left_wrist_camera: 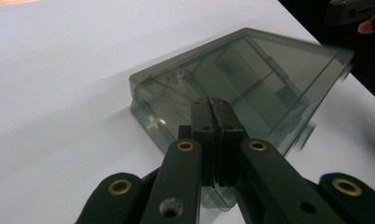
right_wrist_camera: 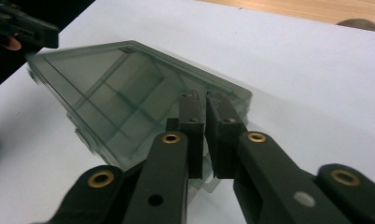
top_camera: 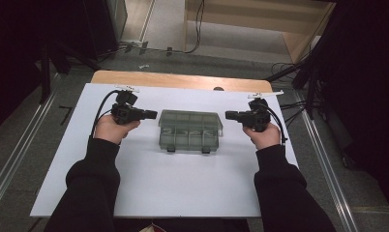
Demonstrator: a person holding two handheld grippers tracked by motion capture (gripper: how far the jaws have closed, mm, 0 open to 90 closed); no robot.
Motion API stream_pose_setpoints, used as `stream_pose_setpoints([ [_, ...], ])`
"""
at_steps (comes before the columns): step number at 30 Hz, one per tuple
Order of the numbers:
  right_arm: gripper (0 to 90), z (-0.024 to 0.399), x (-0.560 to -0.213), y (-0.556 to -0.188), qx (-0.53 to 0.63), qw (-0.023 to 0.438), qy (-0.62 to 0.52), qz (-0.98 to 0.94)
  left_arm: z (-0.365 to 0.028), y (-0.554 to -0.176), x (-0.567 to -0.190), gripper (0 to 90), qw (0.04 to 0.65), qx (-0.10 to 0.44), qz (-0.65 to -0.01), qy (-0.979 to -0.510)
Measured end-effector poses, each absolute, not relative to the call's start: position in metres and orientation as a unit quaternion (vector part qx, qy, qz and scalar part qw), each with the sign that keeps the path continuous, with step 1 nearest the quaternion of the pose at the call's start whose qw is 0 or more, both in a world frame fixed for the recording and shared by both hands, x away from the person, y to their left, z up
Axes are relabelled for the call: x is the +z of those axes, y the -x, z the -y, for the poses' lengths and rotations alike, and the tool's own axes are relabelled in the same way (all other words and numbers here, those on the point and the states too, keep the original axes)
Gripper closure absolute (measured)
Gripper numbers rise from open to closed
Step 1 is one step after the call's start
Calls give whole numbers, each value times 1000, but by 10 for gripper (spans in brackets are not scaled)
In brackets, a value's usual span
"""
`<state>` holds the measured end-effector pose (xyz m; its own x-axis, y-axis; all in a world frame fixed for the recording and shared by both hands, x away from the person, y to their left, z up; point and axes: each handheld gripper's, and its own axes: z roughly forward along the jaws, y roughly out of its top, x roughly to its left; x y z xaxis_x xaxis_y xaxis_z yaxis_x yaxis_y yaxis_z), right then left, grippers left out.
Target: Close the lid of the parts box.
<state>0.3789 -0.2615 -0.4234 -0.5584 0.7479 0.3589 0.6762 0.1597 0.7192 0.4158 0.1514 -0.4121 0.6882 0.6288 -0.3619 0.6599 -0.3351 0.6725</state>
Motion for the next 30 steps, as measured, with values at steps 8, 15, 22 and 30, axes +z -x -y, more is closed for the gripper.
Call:
stream_pose_setpoints([
  [8,876,247,-418,-375,453,27,-441,-774,-143,-410,-409,900,422,-21,-393,-816],
  [15,876,238,-418,-371,451,18,-426,-784,-130,-403,-409,898,420,-23,-378,-825],
  [22,876,233,-419,-366,450,10,-418,-789,-119,-397,-410,899,418,-25,-367,-831],
  [30,875,230,-424,-358,441,8,-415,-796,-116,-392,-415,899,421,-31,-363,-831],
])
